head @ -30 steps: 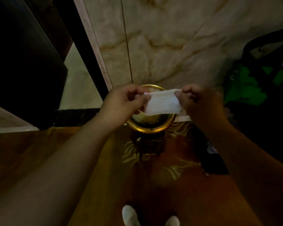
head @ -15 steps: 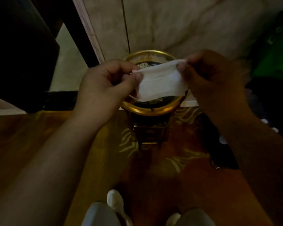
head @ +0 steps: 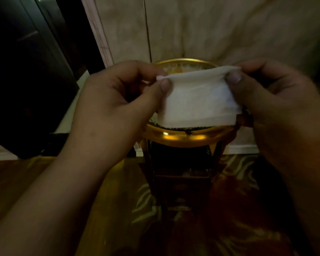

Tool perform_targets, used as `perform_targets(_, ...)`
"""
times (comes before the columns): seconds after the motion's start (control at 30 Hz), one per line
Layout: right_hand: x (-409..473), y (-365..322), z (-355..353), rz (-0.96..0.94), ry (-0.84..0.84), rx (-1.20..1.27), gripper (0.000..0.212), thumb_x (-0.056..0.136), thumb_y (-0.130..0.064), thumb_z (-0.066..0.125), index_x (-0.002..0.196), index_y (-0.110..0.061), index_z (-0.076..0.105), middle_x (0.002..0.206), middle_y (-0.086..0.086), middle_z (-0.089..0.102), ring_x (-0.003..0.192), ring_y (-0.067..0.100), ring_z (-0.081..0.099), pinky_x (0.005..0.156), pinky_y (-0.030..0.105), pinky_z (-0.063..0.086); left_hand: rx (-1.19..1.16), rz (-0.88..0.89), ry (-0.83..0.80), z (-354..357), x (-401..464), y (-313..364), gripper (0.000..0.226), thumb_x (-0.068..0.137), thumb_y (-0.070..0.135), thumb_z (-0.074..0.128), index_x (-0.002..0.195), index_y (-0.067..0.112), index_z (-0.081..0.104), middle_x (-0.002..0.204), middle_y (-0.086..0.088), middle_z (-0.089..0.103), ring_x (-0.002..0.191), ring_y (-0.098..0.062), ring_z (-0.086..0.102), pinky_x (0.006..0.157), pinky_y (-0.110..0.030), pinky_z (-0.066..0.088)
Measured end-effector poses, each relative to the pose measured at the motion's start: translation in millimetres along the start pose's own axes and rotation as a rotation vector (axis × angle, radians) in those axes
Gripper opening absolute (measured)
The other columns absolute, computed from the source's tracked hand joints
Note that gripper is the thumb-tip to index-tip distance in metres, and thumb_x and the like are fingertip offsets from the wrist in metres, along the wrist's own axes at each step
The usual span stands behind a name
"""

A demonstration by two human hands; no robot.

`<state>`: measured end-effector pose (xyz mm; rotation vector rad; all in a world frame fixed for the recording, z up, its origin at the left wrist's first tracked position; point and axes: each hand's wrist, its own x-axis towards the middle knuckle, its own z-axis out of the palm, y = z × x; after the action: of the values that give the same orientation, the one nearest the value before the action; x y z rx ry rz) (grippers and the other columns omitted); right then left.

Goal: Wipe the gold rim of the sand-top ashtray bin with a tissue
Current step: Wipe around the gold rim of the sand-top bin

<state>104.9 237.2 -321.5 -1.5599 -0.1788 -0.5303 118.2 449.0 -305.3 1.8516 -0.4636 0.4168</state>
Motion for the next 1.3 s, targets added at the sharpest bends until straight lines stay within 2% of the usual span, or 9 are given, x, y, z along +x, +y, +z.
perform_targets(0.17, -10.5, 26.8, -8.7, -0.056, -0.019, -0.021, 0.003, 0.077, -0.036, 0.071, 0.078, -0.036, 0.072, 0.063, -0.004, 0.065, 0.055, 0.003, 0.061, 0.048, 0.013, 0.049, -0.081, -0.094, 0.011, 19.4, -14.6, -30.4, 0.008, 0.092, 0.022, 0.075, 0.089, 0.029, 0.079, 0.070, 0.007, 0.074, 0.052, 0.003, 0.062, 0.044, -0.010, 0.044)
perform_targets(0.3, -22.1, 46.0, -16.5, -0.147, -0.032, -0.335, 0.008, 0.087, -0.031, 0.071, 0.087, -0.038, 0.068, 0.088, 0.004, 0.065, 0.076, 0.021, 0.063, 0.053, 0.023, 0.051, 0.075, -0.107, -0.013, 26.5, -21.1, -45.9, 0.004, 0.090, 0.033, 0.077, 0.089, 0.037, 0.079, 0.080, -0.002, 0.075, 0.065, -0.015, 0.070, 0.047, -0.030, 0.055)
perform_targets(0.37, -19.6, 53.3, -18.5, -0.125, -0.025, -0.384, 0.003, 0.085, -0.033, 0.070, 0.085, -0.036, 0.069, 0.085, 0.000, 0.063, 0.073, 0.015, 0.062, 0.056, 0.014, 0.048, 0.162, -0.112, 0.011, 30.3, -19.3, -50.2, 0.002, 0.086, 0.040, 0.076, 0.088, 0.039, 0.078, 0.081, 0.004, 0.075, 0.070, -0.014, 0.071, 0.054, -0.039, 0.059)
perform_targets(0.43, -14.8, 58.4, -19.6, -0.079, -0.034, -0.427, 0.001, 0.085, -0.037, 0.070, 0.084, -0.037, 0.070, 0.086, -0.005, 0.063, 0.070, 0.007, 0.061, 0.058, 0.011, 0.048, 0.244, -0.107, 0.034, 33.8, -16.6, -52.4, 0.005, 0.084, 0.045, 0.074, 0.085, 0.041, 0.076, 0.083, 0.011, 0.074, 0.073, -0.009, 0.070, 0.053, -0.034, 0.057)
perform_targets(0.63, -1.8, 61.6, -19.2, 0.019, -0.057, -0.633, 0.018, 0.080, -0.054, 0.063, 0.093, -0.042, 0.067, 0.081, -0.017, 0.064, 0.067, 0.007, 0.060, 0.061, 0.043, 0.057, 0.428, -0.073, 0.039, 39.8, -11.6, -54.6, 0.013, 0.083, 0.054, 0.068, 0.089, 0.043, 0.073, 0.074, 0.016, 0.069, 0.068, -0.001, 0.066, 0.049, -0.036, 0.058)
perform_targets(0.83, 7.0, 58.8, -20.9, 0.077, -0.108, -0.736, 0.032, 0.080, -0.051, 0.067, 0.111, -0.048, 0.064, 0.071, -0.014, 0.064, 0.061, 0.009, 0.061, 0.067, 0.045, 0.059, 0.552, 0.001, 0.050, 40.3, -4.9, -57.9, 0.027, 0.082, 0.052, 0.075, 0.104, 0.045, 0.060, 0.069, 0.012, 0.059, 0.070, -0.002, 0.061, 0.051, -0.034, 0.052)
perform_targets(0.97, 6.7, 60.2, -21.8, 0.065, -0.102, -0.710, 0.025, 0.085, -0.044, 0.072, 0.108, -0.048, 0.064, 0.072, -0.012, 0.063, 0.061, 0.010, 0.062, 0.066, 0.046, 0.059, 0.532, -0.016, 0.043, 36.8, -1.9, -61.9, 0.033, 0.079, 0.046, 0.082, 0.090, 0.039, 0.052, 0.068, 0.008, 0.057, 0.073, -0.005, 0.059, 0.048, -0.028, 0.041)
perform_targets(1.17, 0.5, 60.2, -22.5, -0.020, -0.078, -0.663, 0.016, 0.085, -0.042, 0.070, 0.101, -0.044, 0.072, 0.073, -0.008, 0.061, 0.065, 0.010, 0.062, 0.066, 0.044, 0.058, 0.400, 0.003, 0.042, 29.8, -7.1, -66.5, 0.024, 0.082, 0.031, 0.079, 0.083, 0.033, 0.055, 0.074, 0.008, 0.060, 0.068, -0.009, 0.063, 0.056, -0.034, 0.054)
perform_targets(1.3, -5.6, 52.6, -21.9, -0.227, -0.087, -0.707, 0.017, 0.090, -0.044, 0.064, 0.105, -0.044, 0.072, 0.094, -0.017, 0.060, 0.089, 0.002, 0.061, 0.076, 0.020, 0.051, 0.459, 0.150, 0.059, 24.4, -21.3, -72.3, 0.007, 0.091, 0.033, 0.070, 0.096, 0.036, 0.068, 0.093, 0.017, 0.061, 0.082, -0.004, 0.063, 0.067, -0.017, 0.049)
